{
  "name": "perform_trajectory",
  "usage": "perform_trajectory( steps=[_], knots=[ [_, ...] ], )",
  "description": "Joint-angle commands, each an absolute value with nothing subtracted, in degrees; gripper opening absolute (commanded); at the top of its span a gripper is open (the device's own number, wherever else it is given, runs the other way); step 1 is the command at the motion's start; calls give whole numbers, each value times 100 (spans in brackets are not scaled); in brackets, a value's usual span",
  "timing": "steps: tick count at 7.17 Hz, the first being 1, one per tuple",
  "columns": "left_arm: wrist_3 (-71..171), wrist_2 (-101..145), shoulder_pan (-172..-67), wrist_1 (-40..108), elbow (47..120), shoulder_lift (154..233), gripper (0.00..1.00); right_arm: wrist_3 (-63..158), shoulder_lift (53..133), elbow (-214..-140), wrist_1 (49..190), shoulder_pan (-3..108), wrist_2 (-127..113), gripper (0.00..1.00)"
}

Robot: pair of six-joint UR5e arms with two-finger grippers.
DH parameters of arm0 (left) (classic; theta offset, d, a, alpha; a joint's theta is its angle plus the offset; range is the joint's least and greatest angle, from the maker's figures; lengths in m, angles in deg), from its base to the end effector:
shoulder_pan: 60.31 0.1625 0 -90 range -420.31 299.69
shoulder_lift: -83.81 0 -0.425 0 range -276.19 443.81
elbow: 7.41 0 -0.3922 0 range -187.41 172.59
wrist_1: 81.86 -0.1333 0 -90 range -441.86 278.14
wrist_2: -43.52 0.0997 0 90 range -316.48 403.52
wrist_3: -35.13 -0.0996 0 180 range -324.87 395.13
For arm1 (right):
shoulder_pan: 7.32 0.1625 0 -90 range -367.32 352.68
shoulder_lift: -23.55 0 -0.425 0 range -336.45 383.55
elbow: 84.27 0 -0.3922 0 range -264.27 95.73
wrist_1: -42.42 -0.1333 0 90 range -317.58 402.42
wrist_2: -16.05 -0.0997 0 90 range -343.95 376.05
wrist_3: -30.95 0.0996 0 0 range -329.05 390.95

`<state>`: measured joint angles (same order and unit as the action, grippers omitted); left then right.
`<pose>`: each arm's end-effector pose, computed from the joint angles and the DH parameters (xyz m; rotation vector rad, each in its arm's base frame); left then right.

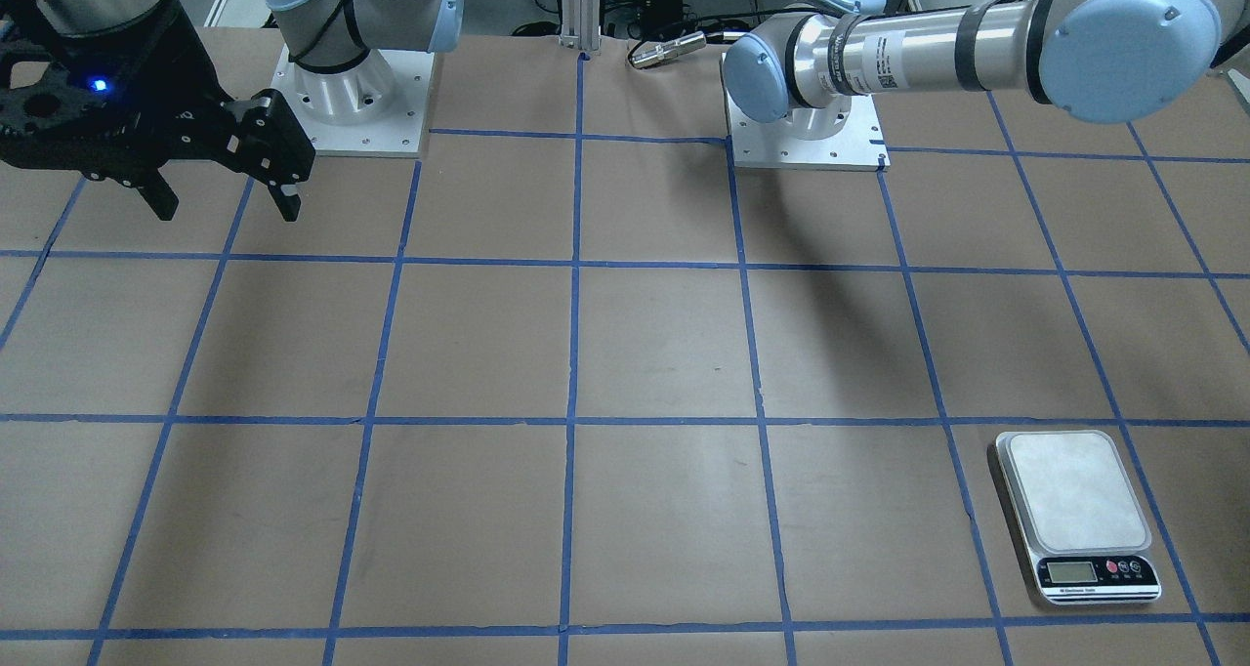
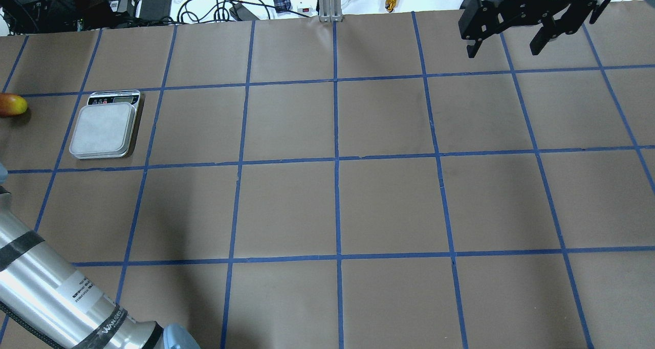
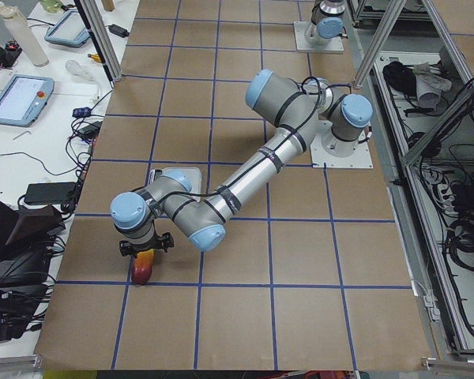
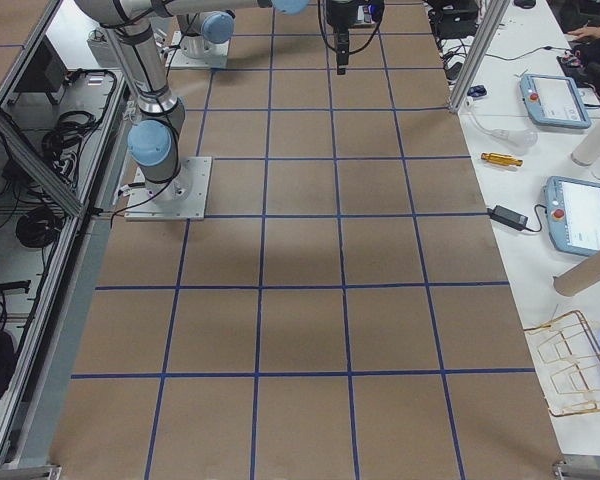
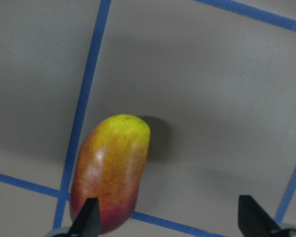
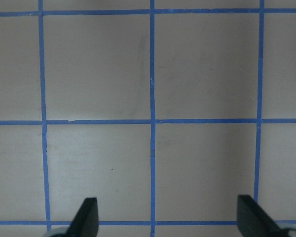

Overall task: Weigh mango
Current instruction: 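Lower the left gripper onto the red-yellow mango and close on it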

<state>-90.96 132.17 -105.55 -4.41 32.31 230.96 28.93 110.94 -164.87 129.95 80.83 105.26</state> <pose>0.5061 -0.7030 0.2569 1.9851 2.3080 -0.0478 0.1180 -0.5198 0.5416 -0.0055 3.1281 -0.1186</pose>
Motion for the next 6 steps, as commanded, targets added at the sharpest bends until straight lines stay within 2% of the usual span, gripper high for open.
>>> perform_trajectory(
  steps=[1,6],
  knots=[
    [-9678,13027,-10506,-652,3030,23348,100,2893,11100,-16487,12995,8083,10517,100],
    [-10179,12483,-10338,-689,2678,23796,100,2893,11092,-16487,12995,8083,10526,100]
  ],
)
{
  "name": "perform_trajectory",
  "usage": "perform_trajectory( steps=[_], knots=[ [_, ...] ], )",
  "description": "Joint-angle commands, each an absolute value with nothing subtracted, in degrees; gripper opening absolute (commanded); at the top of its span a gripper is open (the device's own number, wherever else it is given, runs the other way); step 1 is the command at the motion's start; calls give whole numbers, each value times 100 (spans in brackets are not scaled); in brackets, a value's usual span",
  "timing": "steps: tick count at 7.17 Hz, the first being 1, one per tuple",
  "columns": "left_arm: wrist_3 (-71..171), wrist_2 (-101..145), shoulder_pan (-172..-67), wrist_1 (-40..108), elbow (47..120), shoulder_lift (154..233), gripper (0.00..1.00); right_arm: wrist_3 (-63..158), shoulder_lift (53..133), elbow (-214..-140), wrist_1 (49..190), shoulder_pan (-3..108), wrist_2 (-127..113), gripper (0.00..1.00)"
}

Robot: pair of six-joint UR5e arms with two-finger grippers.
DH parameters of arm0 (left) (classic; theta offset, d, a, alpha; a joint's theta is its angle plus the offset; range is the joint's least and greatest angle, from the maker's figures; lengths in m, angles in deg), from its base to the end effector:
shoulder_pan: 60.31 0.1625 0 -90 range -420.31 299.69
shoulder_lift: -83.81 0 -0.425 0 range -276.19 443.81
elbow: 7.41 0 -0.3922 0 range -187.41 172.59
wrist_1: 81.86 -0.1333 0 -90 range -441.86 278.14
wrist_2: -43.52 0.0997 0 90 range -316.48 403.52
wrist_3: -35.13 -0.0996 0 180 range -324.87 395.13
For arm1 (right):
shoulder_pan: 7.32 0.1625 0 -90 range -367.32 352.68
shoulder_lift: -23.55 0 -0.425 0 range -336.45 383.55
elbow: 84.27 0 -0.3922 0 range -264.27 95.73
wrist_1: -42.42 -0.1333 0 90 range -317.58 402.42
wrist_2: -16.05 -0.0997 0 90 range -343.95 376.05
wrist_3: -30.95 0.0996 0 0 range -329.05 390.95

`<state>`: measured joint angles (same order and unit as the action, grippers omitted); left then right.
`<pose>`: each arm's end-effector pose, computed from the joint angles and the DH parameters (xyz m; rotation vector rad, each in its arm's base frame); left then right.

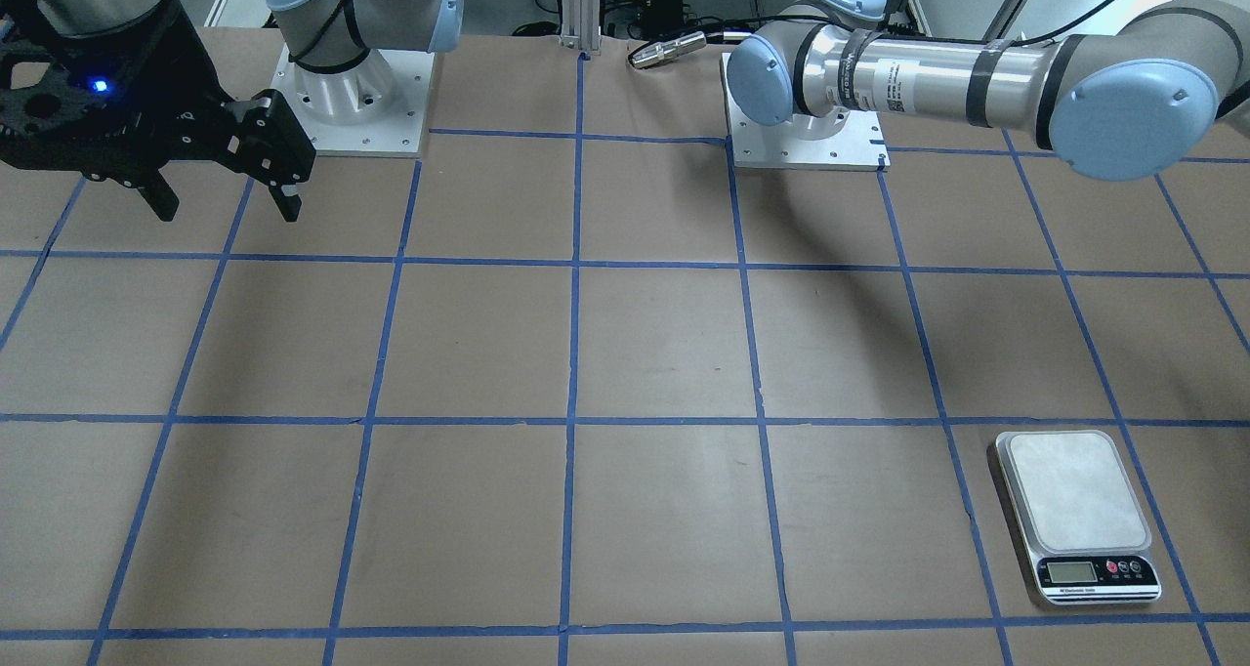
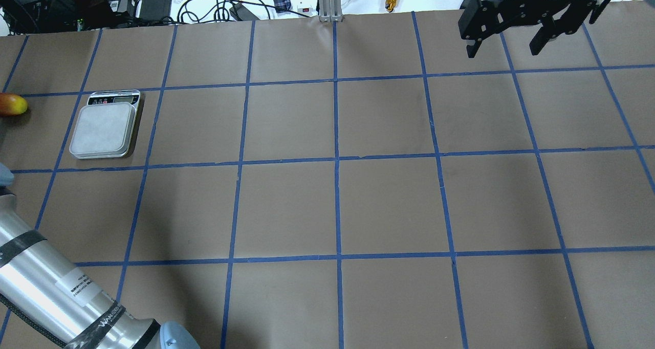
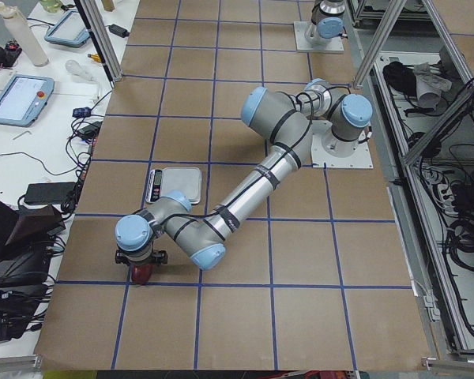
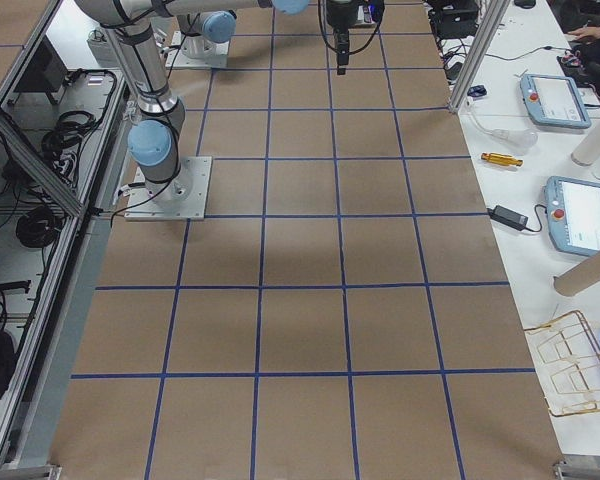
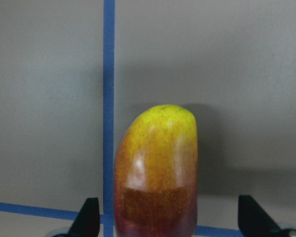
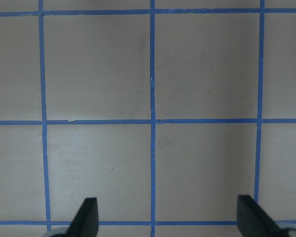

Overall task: Weigh mango
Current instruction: 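Lower the left gripper onto the red-yellow mango and close on it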

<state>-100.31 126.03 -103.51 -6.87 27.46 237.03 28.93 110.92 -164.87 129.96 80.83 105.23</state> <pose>0.5403 -0.7081 0.2128 2.1131 2.1468 -0.1936 0.1180 -0.5199 0.5415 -0.0055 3.1276 -0.1184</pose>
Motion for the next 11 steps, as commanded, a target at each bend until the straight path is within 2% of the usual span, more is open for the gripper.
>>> perform_trajectory(
  steps=[1,6,8,9,10,11],
  knots=[
    [-10216,12464,-10303,-689,2678,23840,100,2893,11092,-16487,12995,8083,10526,100],
    [-10216,12244,-10285,-776,2669,24043,100,2893,11100,-16487,12995,8083,10526,100],
    [-10286,12174,-10285,-777,2669,24017,43,2893,11092,-16487,12995,8074,10526,100],
    [-10278,12183,-10285,-777,2677,23982,23,2893,11092,-16487,12995,8083,10526,100],
    [-10269,12183,-10294,-759,2712,23921,18,2893,11092,-16487,12995,8083,10526,100],
    [-10225,12183,-10303,-681,2808,23755,17,2893,11100,-16487,12995,8074,10526,100]
  ],
)
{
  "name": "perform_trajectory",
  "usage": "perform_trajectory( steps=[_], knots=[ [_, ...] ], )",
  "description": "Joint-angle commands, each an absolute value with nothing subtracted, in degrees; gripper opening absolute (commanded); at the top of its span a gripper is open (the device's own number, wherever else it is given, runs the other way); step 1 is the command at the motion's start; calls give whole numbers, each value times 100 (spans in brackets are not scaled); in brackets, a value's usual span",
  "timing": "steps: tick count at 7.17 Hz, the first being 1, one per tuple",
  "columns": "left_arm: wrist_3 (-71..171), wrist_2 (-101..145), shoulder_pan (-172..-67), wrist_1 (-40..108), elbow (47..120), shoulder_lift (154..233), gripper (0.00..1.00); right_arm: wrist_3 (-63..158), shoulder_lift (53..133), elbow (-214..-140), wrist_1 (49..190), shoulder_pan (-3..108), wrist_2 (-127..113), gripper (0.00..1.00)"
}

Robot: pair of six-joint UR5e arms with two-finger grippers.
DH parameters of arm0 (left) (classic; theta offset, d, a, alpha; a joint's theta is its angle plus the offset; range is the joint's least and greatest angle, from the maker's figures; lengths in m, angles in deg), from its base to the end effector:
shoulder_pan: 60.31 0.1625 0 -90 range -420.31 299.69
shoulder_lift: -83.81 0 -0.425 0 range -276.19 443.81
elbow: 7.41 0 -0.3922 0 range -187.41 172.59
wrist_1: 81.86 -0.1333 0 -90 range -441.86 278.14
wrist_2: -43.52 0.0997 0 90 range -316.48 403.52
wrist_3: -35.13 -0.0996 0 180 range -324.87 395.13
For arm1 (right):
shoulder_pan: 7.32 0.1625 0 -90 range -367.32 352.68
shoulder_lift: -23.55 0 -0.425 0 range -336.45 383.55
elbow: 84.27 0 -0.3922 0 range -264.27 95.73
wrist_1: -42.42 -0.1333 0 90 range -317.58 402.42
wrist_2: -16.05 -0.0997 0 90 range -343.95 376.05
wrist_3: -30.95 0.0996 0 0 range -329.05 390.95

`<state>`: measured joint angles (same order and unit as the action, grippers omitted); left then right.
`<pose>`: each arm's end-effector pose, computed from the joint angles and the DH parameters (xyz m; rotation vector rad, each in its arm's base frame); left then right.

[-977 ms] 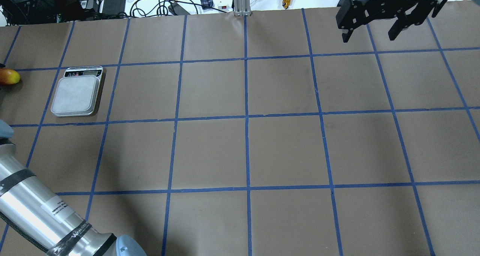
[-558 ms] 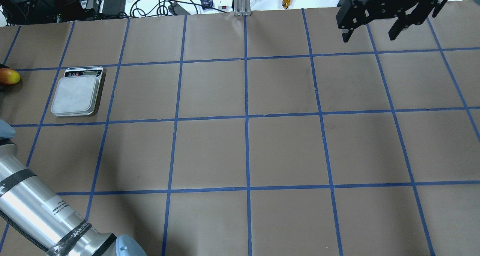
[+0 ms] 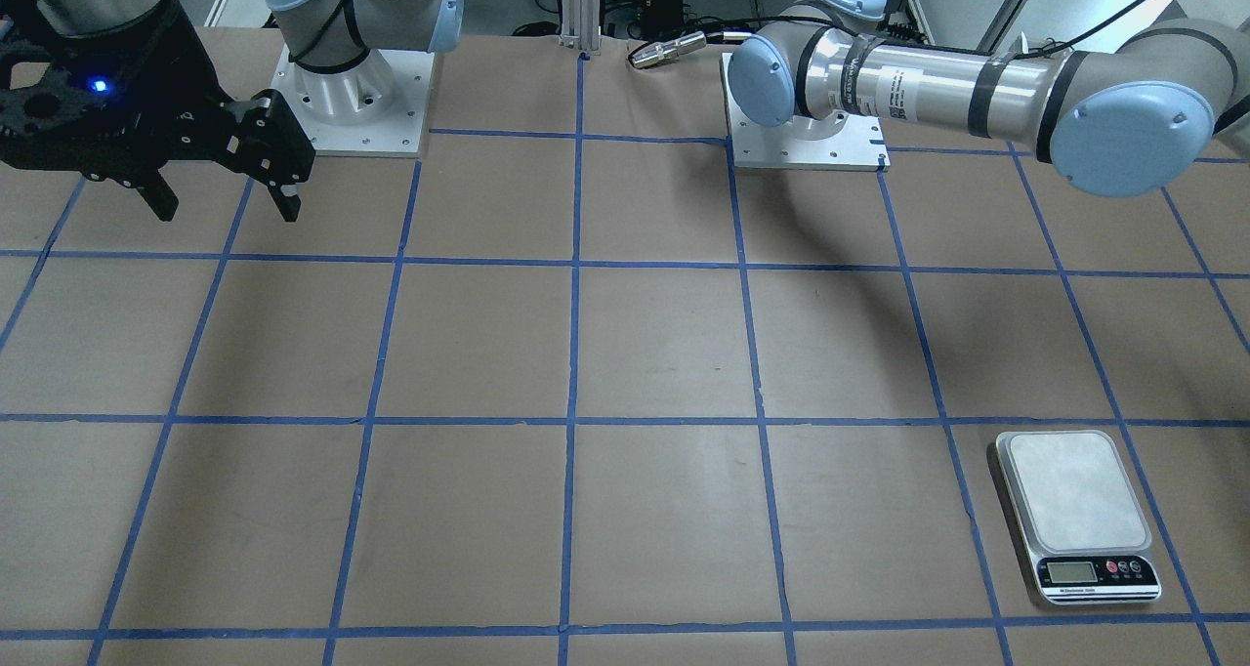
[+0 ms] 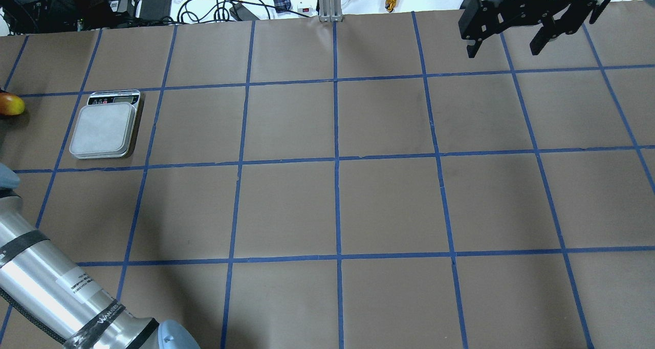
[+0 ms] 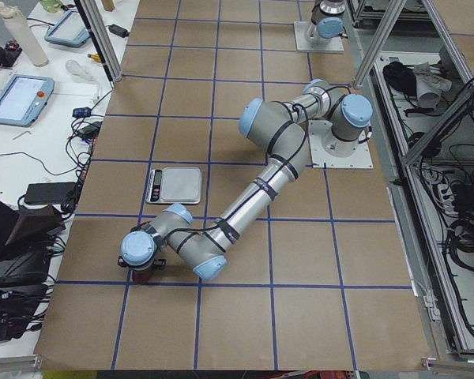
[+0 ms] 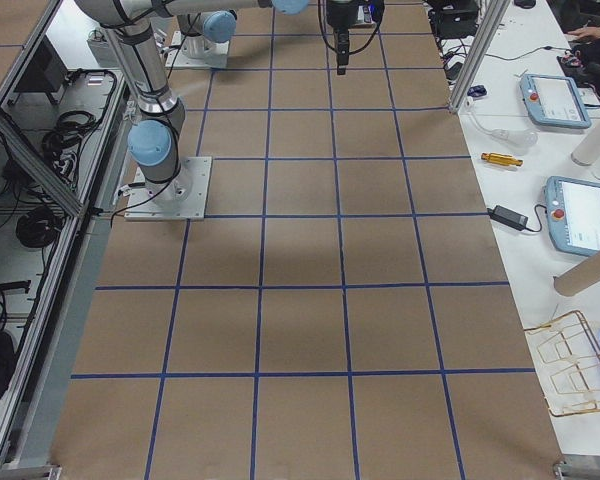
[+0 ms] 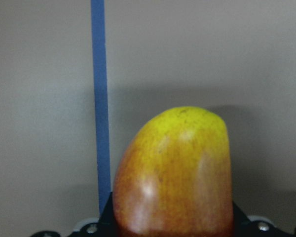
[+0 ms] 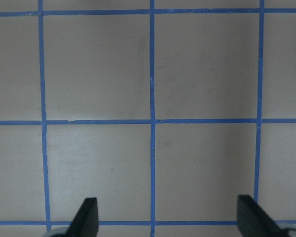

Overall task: Weigh mango
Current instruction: 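Lift the mango with the left gripper and carry it over the scale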

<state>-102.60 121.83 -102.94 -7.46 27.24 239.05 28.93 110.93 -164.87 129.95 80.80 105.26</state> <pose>0.5444 -0.7097 0.1860 2.1519 2.1167 -0.3020 0.1177 -0.5199 0.5415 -0.0046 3.1281 -0.1184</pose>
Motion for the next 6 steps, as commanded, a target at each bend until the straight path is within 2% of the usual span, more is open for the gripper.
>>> perform_trajectory(
  steps=[1,6],
  knots=[
    [-10199,12209,-10355,-680,3157,23475,17,2893,11092,-16487,12995,8074,10526,100],
    [-9392,12271,-10732,-899,5933,21480,18,2893,11092,-16487,12995,8083,10526,100]
  ],
)
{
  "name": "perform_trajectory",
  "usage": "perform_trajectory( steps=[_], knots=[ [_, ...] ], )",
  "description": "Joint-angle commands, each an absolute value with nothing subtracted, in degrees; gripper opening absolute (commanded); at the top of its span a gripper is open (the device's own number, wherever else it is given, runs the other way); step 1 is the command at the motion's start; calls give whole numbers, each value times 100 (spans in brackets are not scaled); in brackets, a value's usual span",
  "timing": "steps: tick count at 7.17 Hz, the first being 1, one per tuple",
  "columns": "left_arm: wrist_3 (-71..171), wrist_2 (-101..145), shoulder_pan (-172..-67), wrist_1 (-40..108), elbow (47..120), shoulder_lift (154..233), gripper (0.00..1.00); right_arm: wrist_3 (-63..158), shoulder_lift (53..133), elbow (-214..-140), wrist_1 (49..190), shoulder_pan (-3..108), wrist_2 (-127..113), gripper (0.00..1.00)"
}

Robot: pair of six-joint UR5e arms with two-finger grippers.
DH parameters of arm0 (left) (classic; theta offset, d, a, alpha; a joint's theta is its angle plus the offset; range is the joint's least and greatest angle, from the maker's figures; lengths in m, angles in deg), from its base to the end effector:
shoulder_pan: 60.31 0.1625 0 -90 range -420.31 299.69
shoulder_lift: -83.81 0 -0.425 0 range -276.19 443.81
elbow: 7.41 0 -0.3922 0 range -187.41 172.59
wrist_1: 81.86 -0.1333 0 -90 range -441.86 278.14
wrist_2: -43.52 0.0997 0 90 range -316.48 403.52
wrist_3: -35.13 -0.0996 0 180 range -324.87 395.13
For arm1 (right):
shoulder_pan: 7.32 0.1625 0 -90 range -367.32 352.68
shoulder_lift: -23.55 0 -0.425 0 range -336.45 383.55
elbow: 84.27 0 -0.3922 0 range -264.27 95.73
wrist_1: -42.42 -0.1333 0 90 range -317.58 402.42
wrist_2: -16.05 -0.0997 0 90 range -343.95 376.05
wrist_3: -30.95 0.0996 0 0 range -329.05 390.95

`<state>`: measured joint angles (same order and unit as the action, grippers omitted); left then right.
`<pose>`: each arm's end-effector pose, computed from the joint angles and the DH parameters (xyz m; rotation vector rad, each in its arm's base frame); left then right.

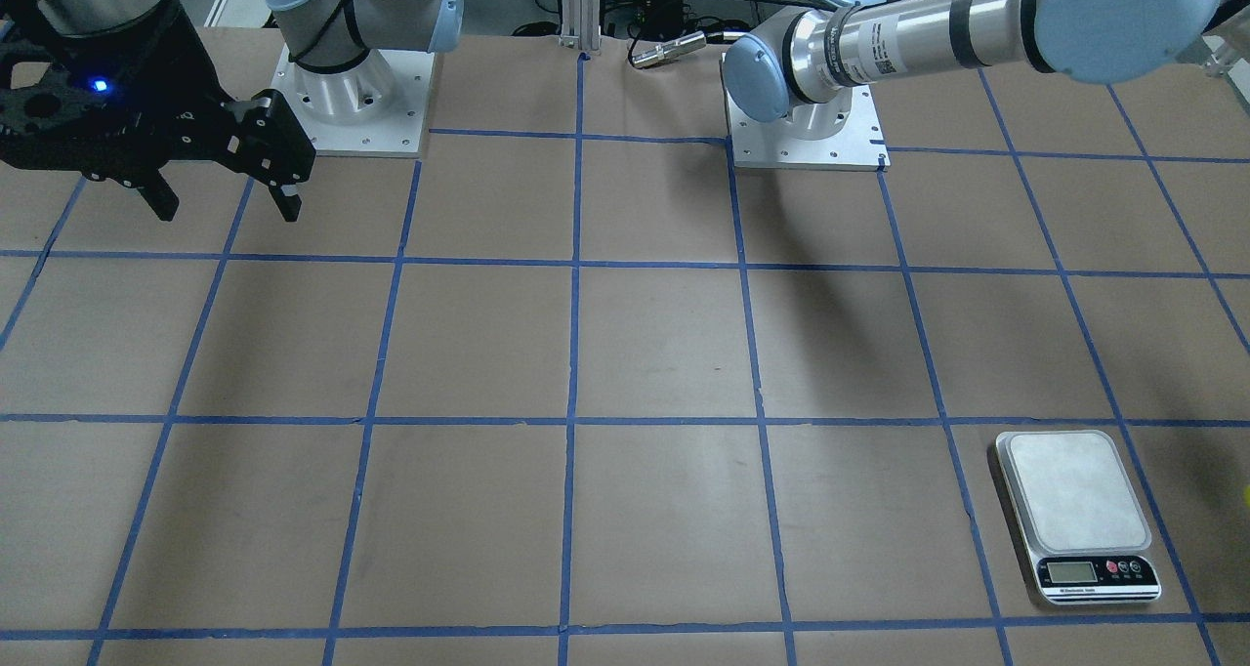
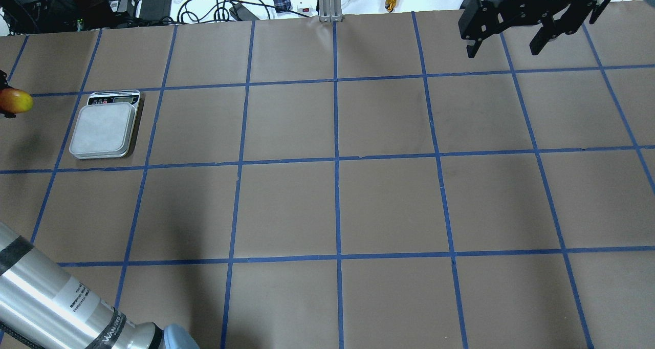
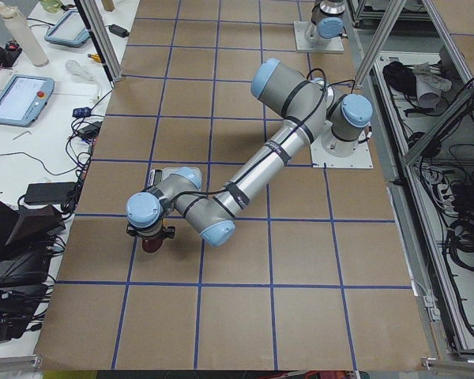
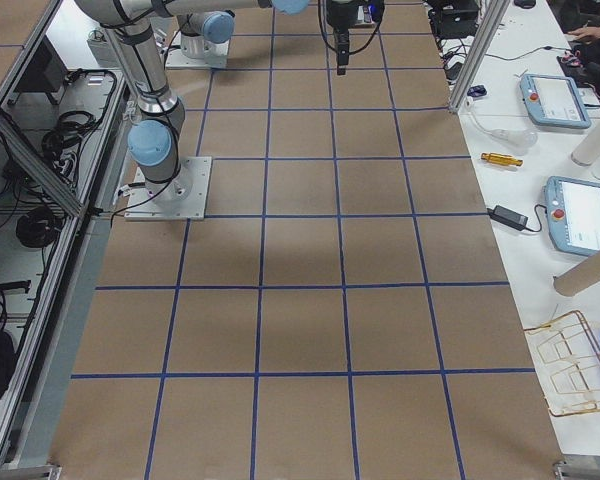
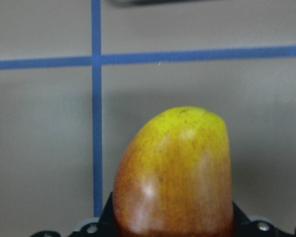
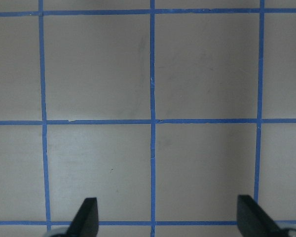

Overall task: Weigh mango
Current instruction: 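Lift the mango with the left gripper and carry it over the scale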

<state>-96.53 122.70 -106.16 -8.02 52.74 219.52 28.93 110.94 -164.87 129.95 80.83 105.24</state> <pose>0.4354 -0.6668 0.2548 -2.1624 -2.2573 0.2961 0.1180 -0.5198 0.5416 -0.0055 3.1278 -0.1186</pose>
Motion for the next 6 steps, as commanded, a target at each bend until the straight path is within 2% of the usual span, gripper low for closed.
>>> perform_trajectory(
  steps=[1,4,6],
  knots=[
    [-9077,12279,-10855,-1030,6391,21163,19,2893,11092,-16487,12995,8083,10517,100],
    [-8669,12780,-11505,-1812,7474,20468,19,2893,11092,-16487,12995,8083,10517,100],
    [-8460,12772,-11586,-1831,7617,20544,19,2893,11100,-16487,12995,8074,10526,100]
  ],
)
